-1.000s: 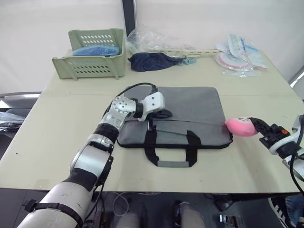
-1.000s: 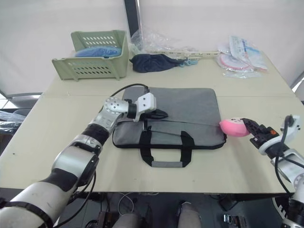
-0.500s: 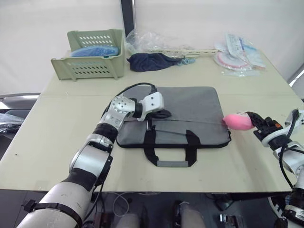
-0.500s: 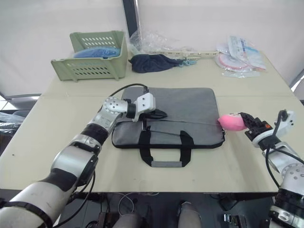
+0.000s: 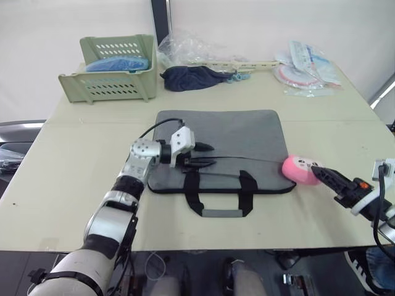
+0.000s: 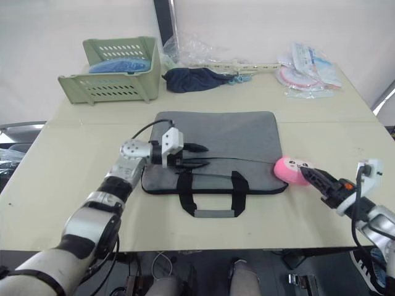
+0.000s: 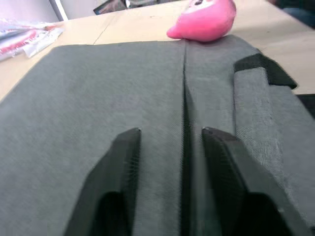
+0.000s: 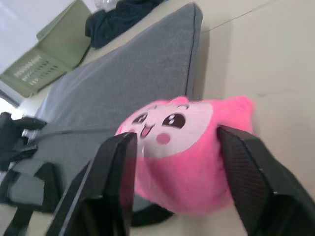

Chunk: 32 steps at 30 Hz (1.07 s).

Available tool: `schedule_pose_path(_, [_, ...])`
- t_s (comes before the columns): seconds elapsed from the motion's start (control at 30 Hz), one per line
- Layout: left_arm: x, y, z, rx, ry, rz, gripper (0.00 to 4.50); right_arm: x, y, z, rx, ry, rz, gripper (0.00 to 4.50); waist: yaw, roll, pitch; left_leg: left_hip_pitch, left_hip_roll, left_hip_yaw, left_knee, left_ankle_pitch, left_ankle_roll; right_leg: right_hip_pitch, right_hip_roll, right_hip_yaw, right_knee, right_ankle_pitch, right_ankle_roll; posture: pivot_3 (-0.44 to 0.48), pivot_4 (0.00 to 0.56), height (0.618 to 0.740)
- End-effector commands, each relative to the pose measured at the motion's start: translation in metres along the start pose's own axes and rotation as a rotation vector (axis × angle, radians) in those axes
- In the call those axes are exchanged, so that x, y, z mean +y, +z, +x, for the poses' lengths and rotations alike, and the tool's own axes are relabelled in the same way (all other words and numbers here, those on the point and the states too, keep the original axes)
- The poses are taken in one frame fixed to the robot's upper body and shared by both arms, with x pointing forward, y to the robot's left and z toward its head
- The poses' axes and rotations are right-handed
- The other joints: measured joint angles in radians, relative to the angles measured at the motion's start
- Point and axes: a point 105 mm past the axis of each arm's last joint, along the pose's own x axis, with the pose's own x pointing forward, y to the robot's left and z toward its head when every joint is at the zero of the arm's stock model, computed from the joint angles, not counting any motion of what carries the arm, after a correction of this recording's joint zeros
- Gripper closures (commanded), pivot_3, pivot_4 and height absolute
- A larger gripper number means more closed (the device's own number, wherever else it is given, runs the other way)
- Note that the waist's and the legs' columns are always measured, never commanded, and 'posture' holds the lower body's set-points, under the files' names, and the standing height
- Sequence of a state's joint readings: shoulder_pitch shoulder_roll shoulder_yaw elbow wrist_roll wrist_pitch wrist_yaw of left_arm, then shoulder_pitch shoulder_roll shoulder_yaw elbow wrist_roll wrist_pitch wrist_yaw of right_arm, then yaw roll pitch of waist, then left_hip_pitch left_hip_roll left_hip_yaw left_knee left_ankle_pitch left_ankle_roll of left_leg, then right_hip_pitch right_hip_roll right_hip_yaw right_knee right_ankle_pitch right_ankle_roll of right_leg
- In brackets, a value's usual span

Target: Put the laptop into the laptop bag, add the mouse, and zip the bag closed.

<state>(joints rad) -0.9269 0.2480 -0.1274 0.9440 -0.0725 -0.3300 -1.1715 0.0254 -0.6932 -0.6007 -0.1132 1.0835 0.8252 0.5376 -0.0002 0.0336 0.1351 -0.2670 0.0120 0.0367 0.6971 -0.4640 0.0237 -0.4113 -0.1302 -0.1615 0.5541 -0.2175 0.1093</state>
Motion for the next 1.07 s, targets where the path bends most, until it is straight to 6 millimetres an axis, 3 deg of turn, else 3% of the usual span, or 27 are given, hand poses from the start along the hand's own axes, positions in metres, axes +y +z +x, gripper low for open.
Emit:
schedule_pose_path(0.03, [-0.011,-0.016,-0.037,-0.011,0.039,-0.110,0.55,0.005,0.021,-0.029,0.016,0.019,-0.192,0.00,0.000,0.000,0.006,0.000,0.000,0.000,0.000,0.000,0.000,0.000,0.000,0.000,0.000,0.000,0.000,0.000,0.150,0.740])
schedule_pose_path(0.07, [-0.008,-0.013,-0.059,-0.030,0.097,-0.120,0.28,-0.002,0.026,-0.040,0.029,-0.013,-0.241,0.00,0.000,0.000,0.007,-0.001,0.000,0.000,0.000,0.000,0.000,0.000,0.000,0.000,0.000,0.000,0.000,0.000,0.150,0.740])
schedule_pose_path(0.17, [-0.004,-0.004,-0.100,-0.048,0.214,-0.120,0.12,-0.012,0.035,-0.055,0.080,-0.060,-0.376,0.00,0.001,-0.001,0.010,-0.001,0.000,0.000,0.001,0.000,0.000,0.000,0.000,0.000,0.000,0.000,0.001,0.000,0.150,0.740])
schedule_pose_path(0.4, [0.002,-0.004,-0.217,0.124,0.573,-0.086,0.12,-0.038,0.074,-0.059,0.218,-0.108,-0.890,0.00,-0.003,0.000,0.036,-0.002,0.000,0.002,0.001,0.000,-0.001,-0.004,0.000,0.004,0.001,0.002,0.004,0.000,0.150,0.740])
schedule_pose_path(0.6, [-0.001,-0.006,-0.285,0.275,0.774,-0.119,0.12,-0.043,0.106,-0.053,0.255,-0.073,-1.082,0.00,0.001,0.004,0.042,-0.002,0.000,0.004,0.001,0.000,-0.001,-0.006,0.000,0.000,-0.001,0.002,0.003,0.000,0.150,0.740])
schedule_pose_path(0.77, [0.001,-0.005,-0.307,0.354,0.828,-0.102,0.12,-0.048,0.118,-0.047,0.246,-0.057,-1.089,0.00,-0.005,0.006,0.045,-0.014,-0.001,0.004,0.002,0.001,-0.002,-0.010,0.000,-0.002,-0.001,0.002,0.003,0.000,0.150,0.740])
schedule_pose_path(1.07, [0.004,-0.021,-0.308,0.409,0.817,-0.120,0.12,-0.052,0.113,-0.037,0.252,-0.012,-1.051,0.00,-0.006,0.006,0.045,-0.017,0.000,0.008,0.002,0.002,-0.004,-0.016,0.001,-0.001,0.002,0.002,0.004,0.000,0.150,0.740])
